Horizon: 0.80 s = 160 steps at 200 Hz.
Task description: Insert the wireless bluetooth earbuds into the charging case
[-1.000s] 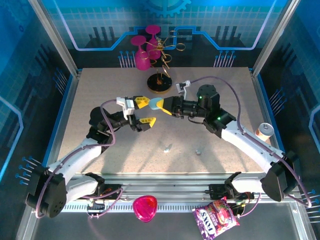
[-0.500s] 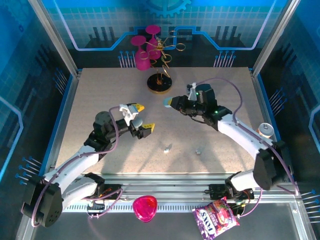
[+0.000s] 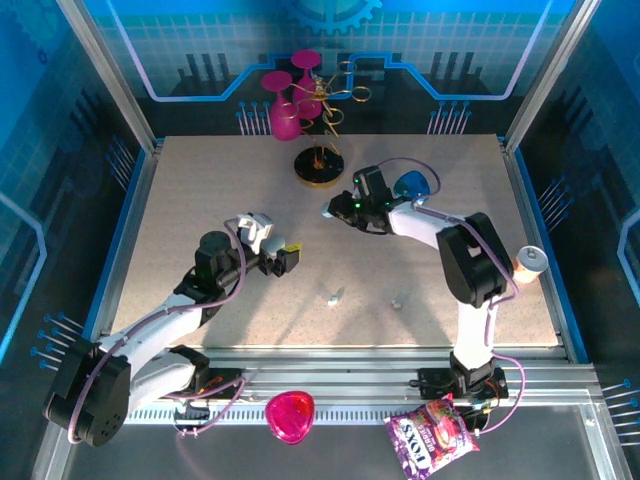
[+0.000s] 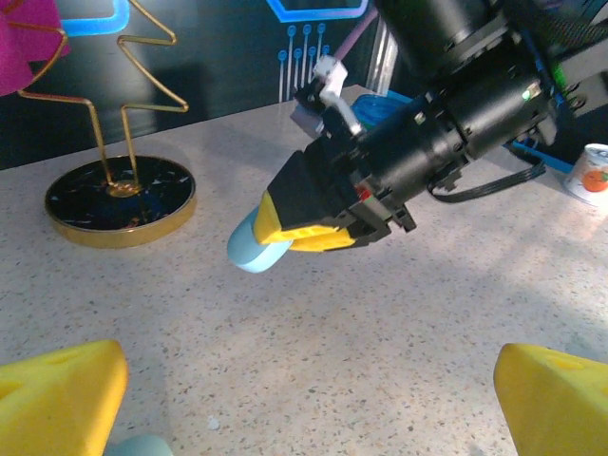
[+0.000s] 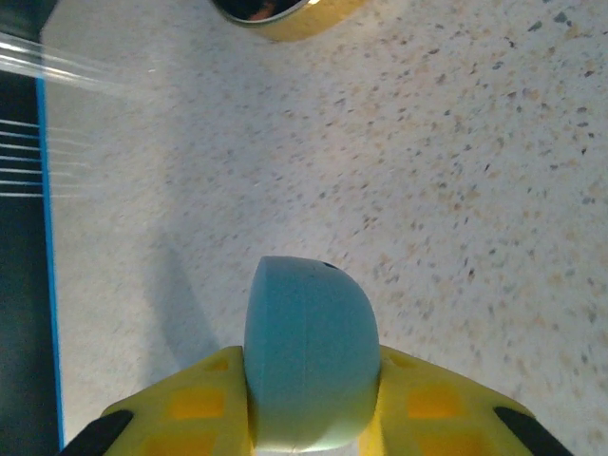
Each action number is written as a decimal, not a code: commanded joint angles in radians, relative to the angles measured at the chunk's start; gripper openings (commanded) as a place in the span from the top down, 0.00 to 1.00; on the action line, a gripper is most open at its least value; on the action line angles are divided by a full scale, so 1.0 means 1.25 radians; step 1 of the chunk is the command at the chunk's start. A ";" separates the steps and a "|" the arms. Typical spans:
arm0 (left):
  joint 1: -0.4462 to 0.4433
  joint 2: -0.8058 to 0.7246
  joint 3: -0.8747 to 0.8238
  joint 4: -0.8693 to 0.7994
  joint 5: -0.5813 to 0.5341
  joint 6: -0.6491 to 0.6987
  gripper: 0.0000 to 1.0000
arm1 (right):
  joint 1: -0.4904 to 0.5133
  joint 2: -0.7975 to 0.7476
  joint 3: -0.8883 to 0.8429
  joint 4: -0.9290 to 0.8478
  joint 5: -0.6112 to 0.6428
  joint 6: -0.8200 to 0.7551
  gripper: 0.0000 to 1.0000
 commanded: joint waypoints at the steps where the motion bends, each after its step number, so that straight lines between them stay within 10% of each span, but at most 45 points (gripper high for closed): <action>1: -0.004 0.000 -0.011 -0.022 -0.047 -0.016 0.01 | -0.010 0.054 0.063 0.022 0.024 0.016 0.80; 66: -0.001 -0.005 0.018 -0.121 -0.099 -0.031 0.01 | -0.034 0.144 0.110 -0.012 0.019 0.026 0.75; 160: 0.133 0.105 0.152 -0.369 -0.110 -0.238 0.01 | -0.051 -0.088 -0.037 -0.078 0.045 -0.134 0.25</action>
